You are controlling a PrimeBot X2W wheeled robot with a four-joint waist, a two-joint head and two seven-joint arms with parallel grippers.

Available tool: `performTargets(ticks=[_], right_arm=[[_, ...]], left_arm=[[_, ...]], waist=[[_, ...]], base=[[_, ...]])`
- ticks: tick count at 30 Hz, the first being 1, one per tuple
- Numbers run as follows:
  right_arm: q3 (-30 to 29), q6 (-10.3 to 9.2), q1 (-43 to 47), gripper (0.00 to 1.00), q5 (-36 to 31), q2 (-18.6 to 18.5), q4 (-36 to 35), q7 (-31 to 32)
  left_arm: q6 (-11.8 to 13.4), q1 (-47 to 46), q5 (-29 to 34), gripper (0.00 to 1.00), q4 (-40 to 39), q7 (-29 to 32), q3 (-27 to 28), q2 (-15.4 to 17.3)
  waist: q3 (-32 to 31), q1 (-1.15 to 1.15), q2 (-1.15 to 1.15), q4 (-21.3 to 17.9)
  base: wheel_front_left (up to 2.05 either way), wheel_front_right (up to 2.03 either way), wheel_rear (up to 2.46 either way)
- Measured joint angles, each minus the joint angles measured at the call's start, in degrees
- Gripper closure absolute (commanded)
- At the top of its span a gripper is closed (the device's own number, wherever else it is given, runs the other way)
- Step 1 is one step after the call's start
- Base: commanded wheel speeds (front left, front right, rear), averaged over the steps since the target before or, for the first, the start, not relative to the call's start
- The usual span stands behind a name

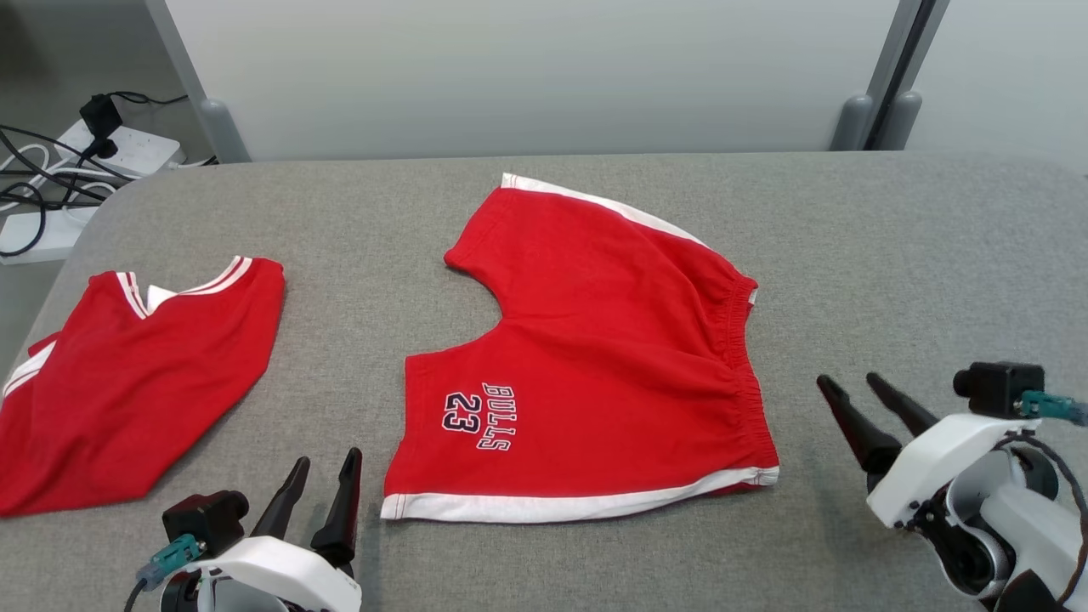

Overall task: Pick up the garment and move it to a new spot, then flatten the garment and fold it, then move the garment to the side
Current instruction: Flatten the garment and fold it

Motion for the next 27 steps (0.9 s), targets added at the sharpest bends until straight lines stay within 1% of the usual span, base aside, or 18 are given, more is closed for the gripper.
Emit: performTargets(ticks=[3,6,9,12,15,18,22,27], right_arm=[[-8.56,0.0,0.83,0.0,-8.29,1.42,-0.15,-0.4],[-17.12,0.0,4.14,0.0,-16.93,3.34,-2.03,-0.41],[-23.79,0.0,9.04,0.0,-23.97,6.19,-4.24,-0.41],[-28.84,0.0,13.05,0.0,-29.87,8.6,-6.27,-0.4],[-33.03,0.0,15.95,0.0,-34.2,10.71,-8.24,-0.41],[-35.05,0.0,18.52,0.0,-37.28,12.44,-9.39,-0.41],[-38.31,0.0,21.27,0.0,-41.06,14.04,-10.85,-0.41],[-40.9,0.0,23.64,0.0,-44.76,15.57,-11.5,-0.41]], left_arm=[[0.0,1.59,5.12,0.0,-1.79,0.0,3.34,-1.51],[0.0,3.1,9.14,0.0,-3.0,0.0,6.44,-2.81],[0.0,4.58,12.49,0.0,-4.77,0.0,8.95,-3.69],[0.0,5.64,15.75,0.0,-6.76,-0.01,11.83,-4.86],[0.0,6.84,19.07,0.0,-8.69,-0.01,14.17,-5.38],[0.0,8.15,22.06,0.0,-10.28,-0.01,15.72,-6.17],[0.02,9.81,26.09,0.0,-12.4,-0.01,16.71,-6.58],[0.05,11.96,28.22,0.0,-13.89,-0.01,16.94,-6.64]], waist=[[-0.97,0.0,0.0,-0.11],[-1.54,0.0,0.0,-0.25],[-2.1,0.0,0.0,-0.36],[-2.67,0.0,0.0,-0.34],[-3.21,0.0,0.0,-0.24],[-3.72,0.0,0.0,-0.04],[-4.27,0.0,0.0,0.16],[-5.02,0.0,0.0,0.26]], base=[[0.0,0.0,0.0],[0.0,0.0,0.0],[0.0,0.0,0.0],[0.0,0.0,0.0],[0.0,0.0,0.0],[0.0,0.0,0.0],[0.0,0.0,0.0],[0.0,0.0,0.0]])
